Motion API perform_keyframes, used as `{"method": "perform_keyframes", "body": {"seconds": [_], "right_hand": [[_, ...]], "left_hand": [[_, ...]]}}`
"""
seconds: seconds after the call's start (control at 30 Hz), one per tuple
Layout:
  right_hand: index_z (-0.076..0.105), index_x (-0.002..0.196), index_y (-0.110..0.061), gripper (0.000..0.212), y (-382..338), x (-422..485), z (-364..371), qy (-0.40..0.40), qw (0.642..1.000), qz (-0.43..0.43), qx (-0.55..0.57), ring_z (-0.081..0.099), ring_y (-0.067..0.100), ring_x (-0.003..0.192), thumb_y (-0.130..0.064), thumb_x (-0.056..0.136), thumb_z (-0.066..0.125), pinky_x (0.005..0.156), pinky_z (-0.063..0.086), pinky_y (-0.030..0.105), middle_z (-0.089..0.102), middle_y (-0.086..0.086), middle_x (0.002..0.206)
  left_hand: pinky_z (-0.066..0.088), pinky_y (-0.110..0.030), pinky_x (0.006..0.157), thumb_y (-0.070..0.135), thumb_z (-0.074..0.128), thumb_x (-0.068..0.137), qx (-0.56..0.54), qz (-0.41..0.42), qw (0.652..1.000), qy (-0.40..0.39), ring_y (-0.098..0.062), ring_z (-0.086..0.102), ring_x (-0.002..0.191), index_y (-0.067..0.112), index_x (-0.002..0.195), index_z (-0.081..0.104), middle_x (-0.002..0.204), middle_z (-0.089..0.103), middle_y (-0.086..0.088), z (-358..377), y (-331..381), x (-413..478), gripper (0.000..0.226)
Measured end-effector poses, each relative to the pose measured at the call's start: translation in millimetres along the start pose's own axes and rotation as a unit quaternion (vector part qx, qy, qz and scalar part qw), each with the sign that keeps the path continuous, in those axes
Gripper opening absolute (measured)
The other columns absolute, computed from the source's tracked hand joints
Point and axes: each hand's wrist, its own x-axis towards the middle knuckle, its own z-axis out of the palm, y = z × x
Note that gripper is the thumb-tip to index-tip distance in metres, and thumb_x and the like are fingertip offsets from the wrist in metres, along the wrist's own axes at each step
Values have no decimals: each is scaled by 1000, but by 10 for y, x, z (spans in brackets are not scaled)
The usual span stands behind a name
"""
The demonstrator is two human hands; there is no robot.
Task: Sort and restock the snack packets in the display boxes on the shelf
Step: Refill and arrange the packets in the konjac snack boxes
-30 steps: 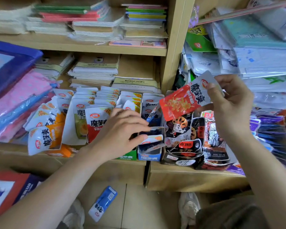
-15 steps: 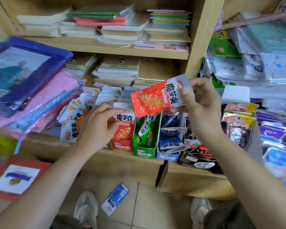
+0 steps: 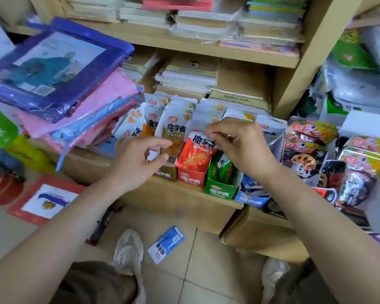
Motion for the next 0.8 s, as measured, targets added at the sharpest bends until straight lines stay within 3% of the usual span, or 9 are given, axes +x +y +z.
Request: {"method": "perform_keyframes", "body": {"seconds": [0.07, 0.17, 0.3, 0.4, 0.5, 0.53, 0.63, 0.7, 0.8], "right_hand": [[78, 99, -7, 11, 24, 35, -2, -8, 1000, 1, -11, 63, 5, 83, -3, 92, 70, 75, 49, 13, 75, 4, 95], [77, 105, -8, 18, 46, 33, -36, -29, 999, 16, -18, 61, 2, 87, 0, 89, 72, 77, 48, 8, 74, 0, 100], [78, 111, -10, 27, -12, 15, -69, -52, 999, 11, -8, 60, -1, 93, 5, 89, 71, 78, 42, 2, 72, -4, 102], [79, 108, -8, 25, -45, 64, -135, -39, 999, -14, -9, 64, 3, 86, 5, 89, 69, 79, 47, 9, 75, 3, 98], [77, 113, -8, 27, -83, 87, -90, -65, 997, -27, -33, 66, 7, 89, 3, 90, 69, 85, 45, 6, 75, 6, 102], [75, 118, -9, 31, -78, 76, -49, -95, 994, -23, -53, 67, 13, 95, 1, 90, 69, 90, 46, 11, 74, 7, 108], [63, 135, -12, 48, -41, 32, 14, -153, 981, 1, -120, 59, 30, 110, -15, 89, 76, 97, 50, 44, 69, 7, 125], [57, 141, -14, 58, -46, 7, -14, -127, 982, -9, -139, 52, 30, 110, -25, 87, 78, 93, 46, 49, 65, 4, 129], [42, 152, -19, 75, -125, -62, -55, -75, 980, -9, -183, 41, 30, 120, -30, 87, 77, 96, 38, 47, 52, 2, 142]], "left_hand": [[49, -45, 96, 48, 67, 86, 65, 29, 997, -31, -1, 63, 106, 39, 118, 71, 108, 70, 23, 0, -1, -81, 33], [45, -32, 94, 39, 71, 90, 159, 64, 982, -79, -8, 57, 116, 37, 130, 65, 120, 68, 19, 62, 15, -172, 40], [51, -41, 92, 38, 71, 91, 144, 48, 985, -83, -9, 56, 116, 40, 133, 62, 121, 68, 19, 97, 6, -208, 43], [46, -32, 91, 35, 71, 91, 132, 49, 985, -101, -8, 51, 116, 39, 138, 58, 124, 65, 18, 97, -25, -227, 49], [38, -26, 89, 35, 72, 91, 145, 69, 981, -109, -4, 46, 114, 37, 144, 53, 123, 59, 23, 100, -49, -271, 56], [39, -27, 90, 36, 71, 91, 149, 74, 980, -112, -2, 44, 113, 37, 144, 52, 121, 55, 25, 100, -55, -281, 57], [44, -29, 94, 35, 70, 92, 156, 85, 978, -112, -4, 46, 119, 35, 143, 54, 124, 52, 27, 94, -74, -309, 54], [47, -32, 97, 30, 71, 91, 162, 108, 978, -76, -7, 50, 121, 31, 138, 60, 129, 60, 19, 95, -91, -342, 48], [49, -30, 90, 16, 71, 90, 151, 151, 977, 13, -12, 56, 111, 20, 127, 69, 117, 66, 8, 121, -90, -423, 37]]}}
